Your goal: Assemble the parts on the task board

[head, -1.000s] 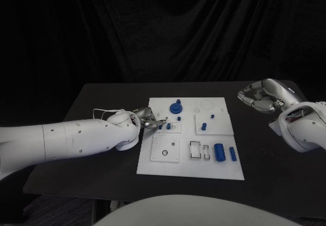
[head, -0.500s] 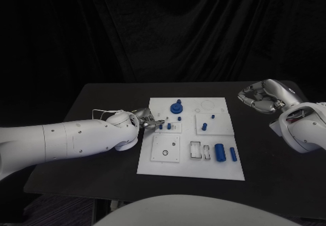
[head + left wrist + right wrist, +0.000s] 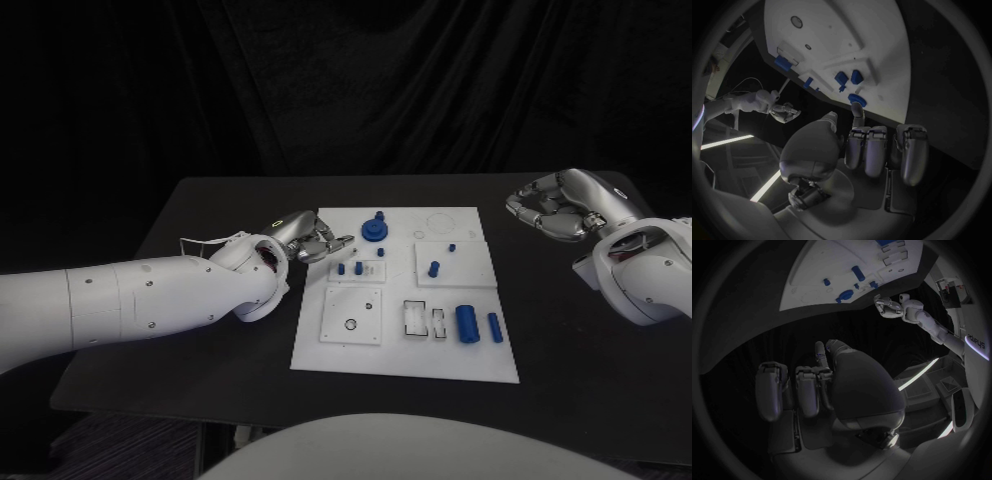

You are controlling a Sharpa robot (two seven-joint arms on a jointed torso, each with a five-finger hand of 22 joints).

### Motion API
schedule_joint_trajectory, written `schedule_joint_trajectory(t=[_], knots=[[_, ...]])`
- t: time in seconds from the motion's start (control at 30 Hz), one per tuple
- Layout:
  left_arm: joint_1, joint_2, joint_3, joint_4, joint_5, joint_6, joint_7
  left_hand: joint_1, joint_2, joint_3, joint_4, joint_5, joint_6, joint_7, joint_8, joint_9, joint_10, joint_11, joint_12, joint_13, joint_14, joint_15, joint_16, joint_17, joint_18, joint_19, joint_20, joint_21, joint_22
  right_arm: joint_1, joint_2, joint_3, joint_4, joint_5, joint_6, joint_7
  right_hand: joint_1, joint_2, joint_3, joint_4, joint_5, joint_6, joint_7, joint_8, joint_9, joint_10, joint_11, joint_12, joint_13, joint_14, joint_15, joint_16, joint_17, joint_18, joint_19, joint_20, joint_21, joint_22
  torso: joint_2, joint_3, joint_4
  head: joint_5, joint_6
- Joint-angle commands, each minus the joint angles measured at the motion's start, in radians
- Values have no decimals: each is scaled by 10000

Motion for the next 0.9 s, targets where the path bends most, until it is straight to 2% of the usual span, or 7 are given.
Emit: schedule_joint_trajectory(t=[0.03,0.23,0.3,0.5,0.6,0.7,0.9], knots=[[128,-112,17,131,-1,-1354,1695,416,129,-183,8,182,-289,91,-60,255,1038,113,27,2634,1038,143,26,2634,113,621,123,-238,2397,-24,16,7,-13,-30,-1,-121,46,-5,59,19,51,63,14,-46,-8,1023,45,26,2635,1037,71,29,2635,196,473,64,-36,2274,13,-2,0,23,-1],[319,-146,21,6,611,-777,3018,1928,351,-276,-5,610,-1210,546,-940,-186,409,590,-761,2312,940,604,-68,2565,499,-788,501,-1792,1853,-24,54,7,-32,-29,-25,-88,46,-5,59,19,51,63,14,-46,-8,1023,45,26,2635,1037,71,29,2635,196,473,64,-36,2274,26,-10,28,21,-1],[350,-81,19,-121,766,-417,3558,3026,393,126,-122,425,-2032,900,-1660,-740,-2371,915,-3754,1152,-1353,897,-2078,1193,855,-2680,682,-3687,1245,-24,68,7,-35,-29,-34,-76,46,-5,59,19,51,63,14,-46,-8,1023,45,26,2635,1037,71,29,2635,196,473,64,-36,2274,20,-10,26,20,-1],[393,377,14,-871,977,610,5299,5302,34,1085,-46,59,-2056,1071,-1938,-2020,-6708,1325,-8874,-1550,-4802,1355,-4585,-925,1096,-5039,1035,-5745,726,-24,91,7,-32,-29,-43,-51,47,-1,64,22,53,61,12,-50,-9,1023,43,26,2635,1037,70,29,2635,196,474,64,-35,2275,22,13,-10,-28,-1],[401,724,13,-1369,859,1083,5622,5735,-115,1446,-26,109,-2595,1194,-1937,-2600,-7762,1500,-10154,-2551,-5753,1514,-5060,-1512,1121,-5682,1140,-6225,636,-24,85,7,-25,-29,-37,-49,47,-1,64,22,53,61,12,-50,-9,1023,43,26,2635,1037,70,29,2635,196,474,64,-35,2275,40,5,18,-107,-1],[405,1053,13,-1815,547,1450,5699,6034,-287,1795,-101,12,-2967,1142,-1931,-3089,-8337,1686,-11093,-3648,-5726,1669,-4803,-1674,1069,-5485,1229,-5905,728,-24,73,7,-15,-29,-32,-51,47,-1,64,22,53,61,12,-50,-9,1023,43,26,2635,1037,70,29,2635,196,474,64,-35,2275,44,3,28,-154,-1],[406,1757,14,-2663,-552,2044,5564,6719,-982,3081,-728,-156,-3494,942,-1927,-5526,-8473,1461,-11872,-5542,-2833,1171,-2936,-990,820,-2494,1195,-2982,1451,-24,47,8,19,-29,-21,-52,47,-1,64,22,53,61,12,-50,-9,1023,43,26,2635,1037,70,29,2635,196,474,64,-35,2275,63,-1,2,-189,-1]])
